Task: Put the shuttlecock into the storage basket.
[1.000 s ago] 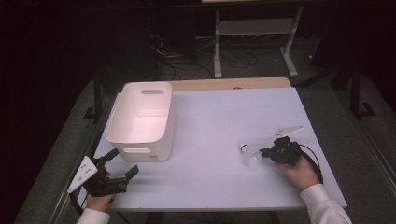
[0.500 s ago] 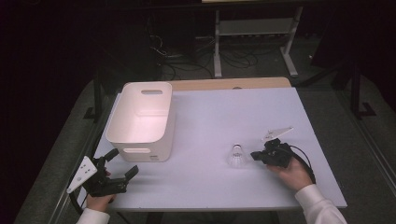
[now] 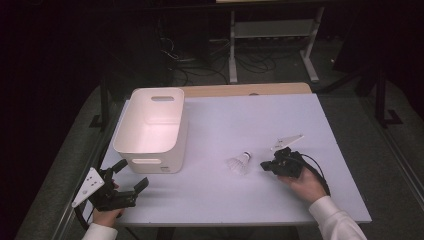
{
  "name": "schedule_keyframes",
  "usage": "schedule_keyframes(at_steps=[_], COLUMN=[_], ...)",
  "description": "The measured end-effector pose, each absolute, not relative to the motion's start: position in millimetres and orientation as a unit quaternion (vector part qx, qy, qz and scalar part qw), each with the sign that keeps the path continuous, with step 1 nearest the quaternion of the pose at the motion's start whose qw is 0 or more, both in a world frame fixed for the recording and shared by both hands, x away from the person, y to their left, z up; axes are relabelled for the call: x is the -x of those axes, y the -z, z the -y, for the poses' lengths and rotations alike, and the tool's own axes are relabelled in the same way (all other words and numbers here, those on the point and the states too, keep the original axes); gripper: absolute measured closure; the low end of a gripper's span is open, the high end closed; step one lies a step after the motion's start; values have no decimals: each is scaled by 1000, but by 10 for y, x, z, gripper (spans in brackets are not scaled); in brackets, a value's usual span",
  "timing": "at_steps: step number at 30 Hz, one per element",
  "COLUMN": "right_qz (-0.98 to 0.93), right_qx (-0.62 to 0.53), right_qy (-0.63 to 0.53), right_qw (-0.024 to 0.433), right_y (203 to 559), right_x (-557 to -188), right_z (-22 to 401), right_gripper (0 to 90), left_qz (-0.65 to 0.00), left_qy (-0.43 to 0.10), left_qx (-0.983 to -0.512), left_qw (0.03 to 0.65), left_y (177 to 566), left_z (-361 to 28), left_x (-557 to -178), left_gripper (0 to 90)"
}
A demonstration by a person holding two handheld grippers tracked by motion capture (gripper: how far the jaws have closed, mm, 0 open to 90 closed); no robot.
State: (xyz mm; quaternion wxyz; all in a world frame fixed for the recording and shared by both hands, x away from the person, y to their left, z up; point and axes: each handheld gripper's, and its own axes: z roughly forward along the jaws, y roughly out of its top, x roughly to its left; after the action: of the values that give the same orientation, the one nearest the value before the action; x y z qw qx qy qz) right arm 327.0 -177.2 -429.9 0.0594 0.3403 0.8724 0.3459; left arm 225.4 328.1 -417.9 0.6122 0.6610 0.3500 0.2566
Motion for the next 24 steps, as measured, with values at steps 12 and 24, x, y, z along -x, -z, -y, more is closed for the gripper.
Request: schedule_keyframes(at_steps=[12,24], right_qz=[-882,-890], right_qx=[-313,-288], right_qy=[-350,-350], right_qw=[48,37], right_y=[4278,4287], right_x=[-3360,-3429], right_z=[1477,1206], right_gripper=[883,883], left_qz=[-346,-347], left_qy=[-259,-257], left_qx=[-661,-660], left_qw=[613,615], left_y=[4171,4168], left_z=[-3290,-3293], left_x=[-2251,-2242], left_gripper=[0,0])
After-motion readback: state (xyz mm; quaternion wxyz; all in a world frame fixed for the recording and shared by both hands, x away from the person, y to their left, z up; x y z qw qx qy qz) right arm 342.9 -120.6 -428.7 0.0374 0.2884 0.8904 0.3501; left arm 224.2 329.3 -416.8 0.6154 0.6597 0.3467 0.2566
